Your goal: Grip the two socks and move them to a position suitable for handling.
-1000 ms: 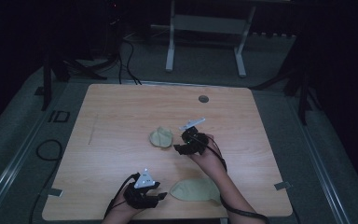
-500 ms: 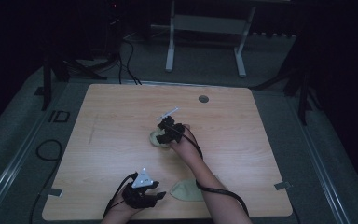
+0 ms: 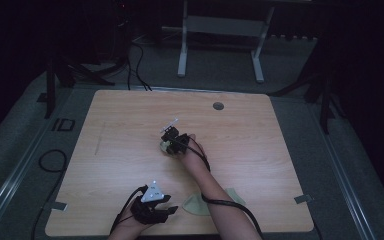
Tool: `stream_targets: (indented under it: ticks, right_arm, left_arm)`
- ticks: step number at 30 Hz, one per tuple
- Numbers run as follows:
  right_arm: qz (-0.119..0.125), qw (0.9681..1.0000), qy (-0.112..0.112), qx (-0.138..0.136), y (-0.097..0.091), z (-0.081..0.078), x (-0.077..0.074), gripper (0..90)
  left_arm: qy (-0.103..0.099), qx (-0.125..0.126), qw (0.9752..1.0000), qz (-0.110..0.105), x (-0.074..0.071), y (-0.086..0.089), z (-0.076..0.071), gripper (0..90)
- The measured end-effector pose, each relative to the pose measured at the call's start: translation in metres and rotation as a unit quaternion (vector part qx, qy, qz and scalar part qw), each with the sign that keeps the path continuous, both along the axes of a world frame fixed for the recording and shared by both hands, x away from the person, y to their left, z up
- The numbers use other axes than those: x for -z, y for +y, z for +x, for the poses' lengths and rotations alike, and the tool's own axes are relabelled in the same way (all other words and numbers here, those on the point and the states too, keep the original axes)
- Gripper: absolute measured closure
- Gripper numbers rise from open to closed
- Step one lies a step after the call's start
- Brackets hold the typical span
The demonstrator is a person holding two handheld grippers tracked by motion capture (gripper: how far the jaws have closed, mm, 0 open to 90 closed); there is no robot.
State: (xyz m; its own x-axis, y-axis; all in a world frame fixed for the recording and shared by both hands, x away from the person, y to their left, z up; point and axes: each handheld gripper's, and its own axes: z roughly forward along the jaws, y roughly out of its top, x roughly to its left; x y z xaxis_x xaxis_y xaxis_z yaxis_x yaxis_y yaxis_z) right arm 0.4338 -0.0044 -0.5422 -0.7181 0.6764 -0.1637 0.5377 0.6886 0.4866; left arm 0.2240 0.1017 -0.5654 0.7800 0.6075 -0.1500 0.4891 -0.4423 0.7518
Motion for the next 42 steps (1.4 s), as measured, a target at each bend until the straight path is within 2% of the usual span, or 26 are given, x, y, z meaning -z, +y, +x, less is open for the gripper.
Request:
stream_targets:
  ticks: [1, 2, 5, 7, 11, 14, 16, 20, 25, 29, 30, 32, 38, 42]
  right_arm:
    - [-0.002, 1.0, -0.003, -0.001, 0.0, 0.0, 0.0, 75.5]
    - [0.002, 1.0, -0.002, -0.002, 0.0, 0.0, -0.001, 82.9]
    - [0.001, 1.0, 0.009, 0.001, -0.001, 0.001, -0.003, 84.8]
    - [-0.001, 1.0, 0.009, 0.0, -0.003, 0.001, -0.005, 84.8]
    - [0.019, 0.9998, 0.003, 0.001, -0.019, -0.004, -0.022, 85.1]
    - [0.023, 0.9997, -0.008, 0.002, -0.03, -0.008, -0.032, 85.1]
    - [0.016, 0.9997, -0.018, 0.001, -0.037, -0.01, -0.038, 85.1]
    - [0.015, 0.9996, -0.023, 0.004, -0.052, -0.015, -0.048, 85.1]
    - [0.024, 0.9991, -0.035, 0.007, -0.075, -0.026, -0.063, 85.1]
    - [0.022, 0.9986, -0.046, 0.011, -0.093, -0.038, -0.072, 85.0]
    - [0.022, 0.9986, -0.046, 0.011, -0.093, -0.038, -0.072, 85.0]
    - [0.028, 0.9983, -0.049, 0.015, -0.107, -0.047, -0.076, 85.0]
    - [0.039, 0.9976, -0.053, 0.022, -0.132, -0.067, -0.076, 85.0]
    - [0.042, 0.9975, -0.052, 0.023, -0.14, -0.077, -0.073, 85.0]
  left_arm:
    - [0.0, -0.002, 1.0, -0.002, 0.0, 0.0, 0.0, 51.7]
    - [0.0, -0.002, 1.0, -0.001, 0.0, 0.001, 0.0, 51.7]
    - [0.001, -0.004, 1.0, -0.003, 0.0, 0.002, 0.001, 51.6]
    - [0.001, -0.004, 1.0, -0.003, 0.0, 0.002, 0.001, 51.6]
    - [0.005, -0.008, 0.9999, -0.006, 0.001, 0.002, 0.002, 51.6]
    - [0.004, -0.008, 0.9999, -0.006, 0.001, 0.002, 0.002, 51.6]
    - [0.003, -0.008, 1.0, -0.005, 0.0, 0.001, 0.002, 51.6]
    - [0.003, -0.008, 1.0, -0.005, 0.0, 0.002, 0.002, 51.6]
    - [0.004, -0.007, 0.9999, -0.006, 0.001, 0.0, 0.003, 51.6]
    - [0.006, -0.006, 0.9999, -0.009, 0.0, -0.001, 0.002, 51.6]
    - [0.006, -0.006, 0.9999, -0.009, 0.0, -0.001, 0.002, 51.6]
    - [0.006, -0.006, 0.9999, -0.009, 0.0, -0.002, 0.002, 51.6]
    - [0.008, -0.006, 0.9999, -0.009, -0.001, -0.004, 0.0, 51.6]
    - [0.008, -0.005, 0.9999, -0.009, -0.001, -0.005, -0.001, 51.7]
